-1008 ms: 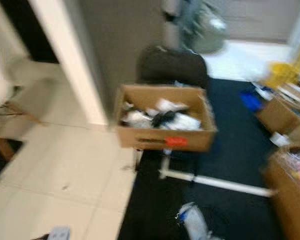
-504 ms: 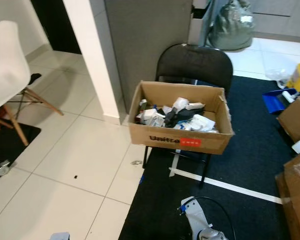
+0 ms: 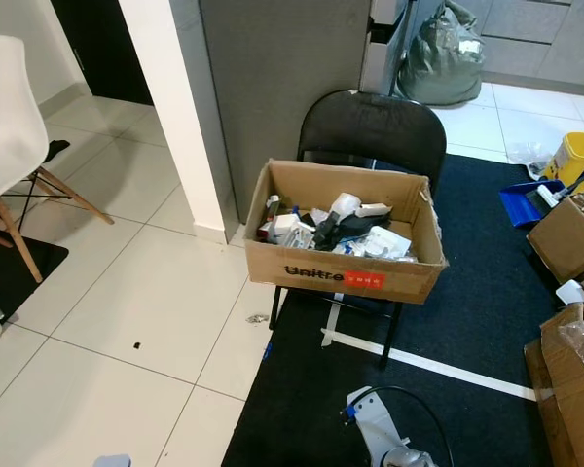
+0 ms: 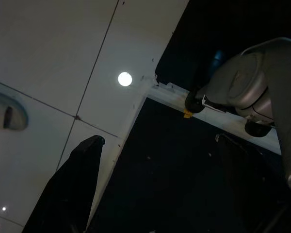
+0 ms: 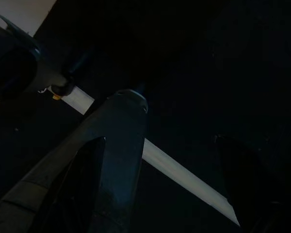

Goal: Picking trash to rubbish bin

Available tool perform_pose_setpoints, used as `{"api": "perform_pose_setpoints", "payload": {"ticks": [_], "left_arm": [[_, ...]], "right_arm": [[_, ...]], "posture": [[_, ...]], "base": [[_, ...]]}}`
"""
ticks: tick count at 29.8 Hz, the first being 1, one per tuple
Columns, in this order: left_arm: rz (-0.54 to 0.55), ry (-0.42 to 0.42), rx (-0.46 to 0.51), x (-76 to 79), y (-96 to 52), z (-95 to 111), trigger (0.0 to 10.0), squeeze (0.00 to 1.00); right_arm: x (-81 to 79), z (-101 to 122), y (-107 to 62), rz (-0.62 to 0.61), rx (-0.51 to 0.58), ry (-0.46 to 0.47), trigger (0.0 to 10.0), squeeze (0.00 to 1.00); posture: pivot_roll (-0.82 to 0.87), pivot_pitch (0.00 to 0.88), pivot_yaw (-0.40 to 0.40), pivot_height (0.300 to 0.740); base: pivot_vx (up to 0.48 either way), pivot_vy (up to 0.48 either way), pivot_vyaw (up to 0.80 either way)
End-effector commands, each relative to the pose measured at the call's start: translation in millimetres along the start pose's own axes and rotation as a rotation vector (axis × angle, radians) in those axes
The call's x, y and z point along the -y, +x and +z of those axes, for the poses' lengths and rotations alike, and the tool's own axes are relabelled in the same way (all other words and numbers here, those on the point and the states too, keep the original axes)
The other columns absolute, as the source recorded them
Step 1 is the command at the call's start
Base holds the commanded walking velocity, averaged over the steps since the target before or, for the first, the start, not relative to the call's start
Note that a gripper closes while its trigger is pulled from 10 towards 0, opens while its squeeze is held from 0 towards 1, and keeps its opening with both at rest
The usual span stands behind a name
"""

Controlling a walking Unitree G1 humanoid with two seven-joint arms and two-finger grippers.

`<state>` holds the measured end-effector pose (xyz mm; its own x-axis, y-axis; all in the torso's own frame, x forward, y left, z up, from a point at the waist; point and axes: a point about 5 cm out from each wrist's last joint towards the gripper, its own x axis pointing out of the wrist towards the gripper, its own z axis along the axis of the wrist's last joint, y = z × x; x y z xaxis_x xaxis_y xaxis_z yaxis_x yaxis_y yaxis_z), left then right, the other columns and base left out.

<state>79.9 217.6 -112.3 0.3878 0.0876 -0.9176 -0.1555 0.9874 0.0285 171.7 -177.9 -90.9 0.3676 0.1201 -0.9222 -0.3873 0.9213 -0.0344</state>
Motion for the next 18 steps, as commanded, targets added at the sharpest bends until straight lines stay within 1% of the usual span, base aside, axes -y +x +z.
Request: {"api": "perform_pose_setpoints", "payload": {"ticks": [1, 7, 9, 16, 18], "left_arm": [[0.003, -0.001, -0.010, 1.6, -0.8, -5.0, 10.0, 0.00], [0.008, -0.014, -0.015, 1.1, -1.7, -8.6, 10.0, 0.00], [0.016, -0.024, -0.022, -0.9, -2.4, -11.3, 10.0, 0.00], [0.034, -0.017, -0.024, -5.2, -3.2, -12.3, 10.0, 0.00], [0.046, -0.033, -0.013, -8.0, -3.4, -10.5, 10.0, 0.00]], "right_arm": [[-2.9, -0.2, 0.7, 0.006, -0.012, -0.006, 10.0, 0.00], [-4.8, 0.2, 1.1, 0.009, -0.012, -0.014, 10.0, 0.00], [-5.6, -1.4, 1.2, 0.008, -0.019, -0.016, 10.0, 0.00], [-7.4, 0.0, 1.7, 0.013, -0.014, -0.014, 10.0, 0.00], [-8.1, -1.0, 1.7, 0.015, -0.021, -0.029, 10.0, 0.00]], "posture": [[0.13, 0.070, -0.024, 0.740], [0.15, 0.065, -0.026, 0.740], [0.15, 0.064, -0.023, 0.740], [0.16, 0.071, -0.023, 0.740], [0.16, 0.083, -0.026, 0.740]], "base": [[0.000, 0.000, 0.00], [0.000, 0.000, 0.00], [0.000, 0.000, 0.00], [0.000, 0.000, 0.00], [0.000, 0.000, 0.00]]}}
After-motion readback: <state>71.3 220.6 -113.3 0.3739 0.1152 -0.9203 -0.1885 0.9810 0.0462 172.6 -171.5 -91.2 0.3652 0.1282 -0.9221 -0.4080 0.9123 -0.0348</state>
